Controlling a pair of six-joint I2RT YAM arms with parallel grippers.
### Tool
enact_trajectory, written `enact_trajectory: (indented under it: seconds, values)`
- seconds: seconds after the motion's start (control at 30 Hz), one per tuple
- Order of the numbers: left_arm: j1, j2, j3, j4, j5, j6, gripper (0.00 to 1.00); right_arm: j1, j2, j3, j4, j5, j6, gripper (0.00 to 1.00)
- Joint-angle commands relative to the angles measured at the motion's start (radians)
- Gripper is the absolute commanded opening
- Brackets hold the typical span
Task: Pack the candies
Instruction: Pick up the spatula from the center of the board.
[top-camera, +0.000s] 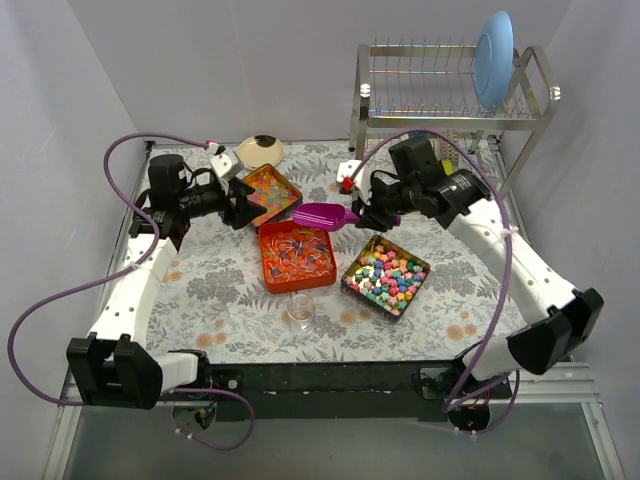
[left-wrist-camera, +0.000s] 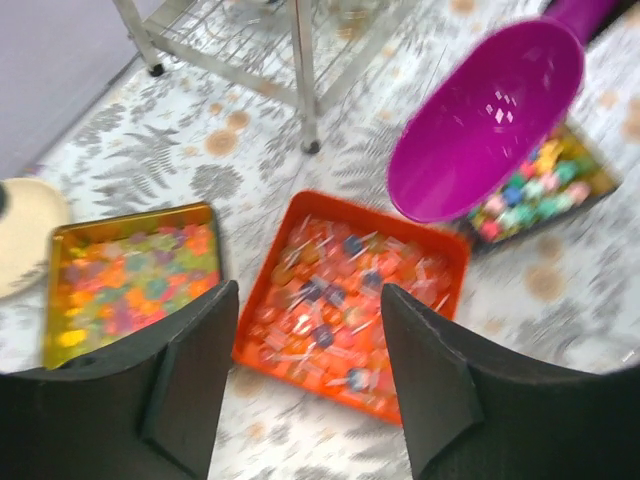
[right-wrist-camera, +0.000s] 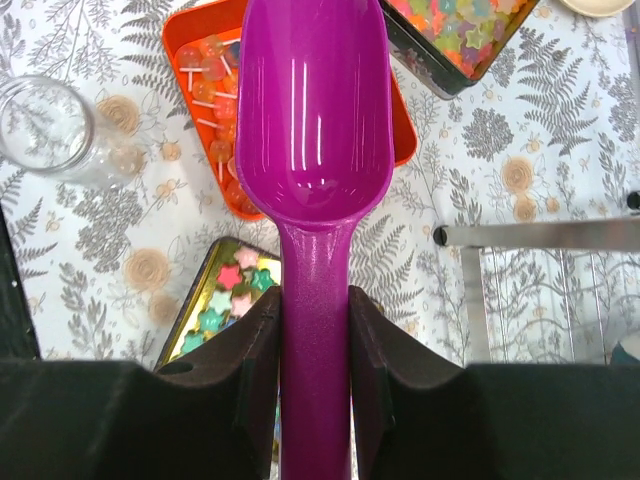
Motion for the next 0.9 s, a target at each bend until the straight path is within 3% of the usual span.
enact_trajectory:
  seconds: [0.0, 0.17, 0.2, 0.3, 0.5, 0.67, 0.87]
  values:
    - [0.005, 0.048, -0.025, 0.183, 0.057, -0.39, 0.61, -0.022, -0.115, -0.066, 0.005, 0.02, 0.027, 0.01]
    - [0.005, 0.251, 0.02, 0.302, 0.213, -0.831, 0.62, -0.025, -0.137, -0.083, 0.036, 0.058, 0.032, 0.01]
    - [0.005, 0.281, 0.02, 0.331, 0.247, -0.984, 0.71, -0.024, -0.127, -0.075, 0.039, 0.063, 0.03, 0.01]
    - [0.005, 0.315, -0.034, 0.514, 0.298, -1.148, 0.71, -0.024, -0.098, -0.034, 0.034, 0.06, 0.027, 0.01]
    - [0.005, 0.332, -0.117, 0.672, 0.328, -1.32, 0.65, -0.024, -0.045, 0.023, 0.043, 0.043, 0.032, 0.01]
    - [0.005, 0.341, -0.206, 0.943, 0.342, -1.545, 0.58, -0.021, -0.014, 0.049, 0.049, 0.026, 0.04, 0.01]
    - [0.002, 0.356, -0.204, 0.956, 0.339, -1.555, 0.55, 0.005, 0.024, 0.073, 0.052, 0.012, 0.046, 0.01]
